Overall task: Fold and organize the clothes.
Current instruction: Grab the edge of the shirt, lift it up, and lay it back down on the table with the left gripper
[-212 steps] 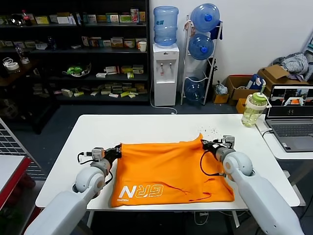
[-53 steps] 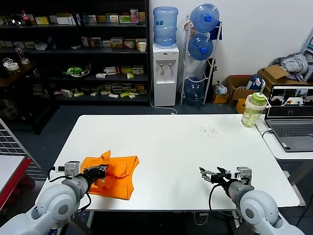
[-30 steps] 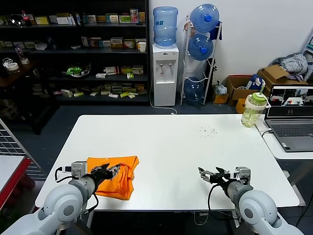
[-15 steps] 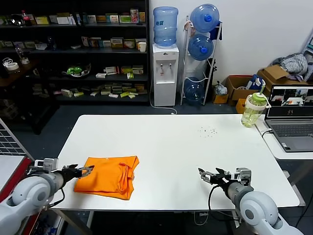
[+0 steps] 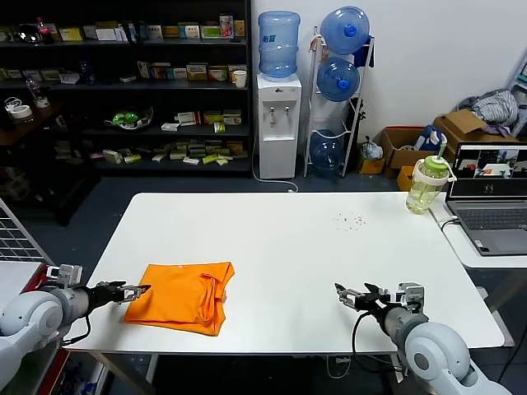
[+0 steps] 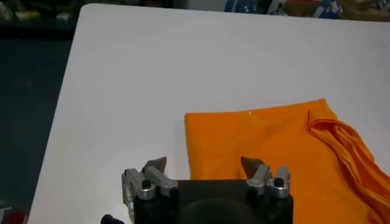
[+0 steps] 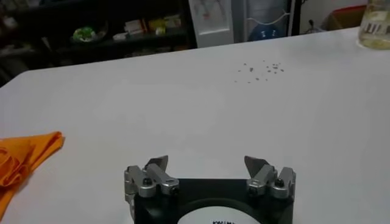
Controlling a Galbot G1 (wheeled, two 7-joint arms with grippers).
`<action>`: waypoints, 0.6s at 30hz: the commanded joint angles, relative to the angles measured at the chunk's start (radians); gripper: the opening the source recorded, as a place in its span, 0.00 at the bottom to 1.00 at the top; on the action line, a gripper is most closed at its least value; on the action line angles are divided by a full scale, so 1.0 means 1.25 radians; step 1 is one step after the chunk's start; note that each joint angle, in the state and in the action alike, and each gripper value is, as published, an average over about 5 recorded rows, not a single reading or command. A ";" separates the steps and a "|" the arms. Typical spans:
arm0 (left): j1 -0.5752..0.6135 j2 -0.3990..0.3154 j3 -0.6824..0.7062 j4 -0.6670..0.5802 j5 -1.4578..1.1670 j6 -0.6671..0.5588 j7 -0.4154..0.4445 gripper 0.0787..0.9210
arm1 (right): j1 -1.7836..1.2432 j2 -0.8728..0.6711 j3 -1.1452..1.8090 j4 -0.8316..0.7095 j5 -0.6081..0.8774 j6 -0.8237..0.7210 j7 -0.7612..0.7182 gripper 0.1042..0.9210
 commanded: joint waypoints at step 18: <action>-0.038 -0.035 0.038 0.055 0.040 0.013 0.036 0.64 | 0.001 0.000 0.000 -0.002 0.001 0.000 0.002 0.88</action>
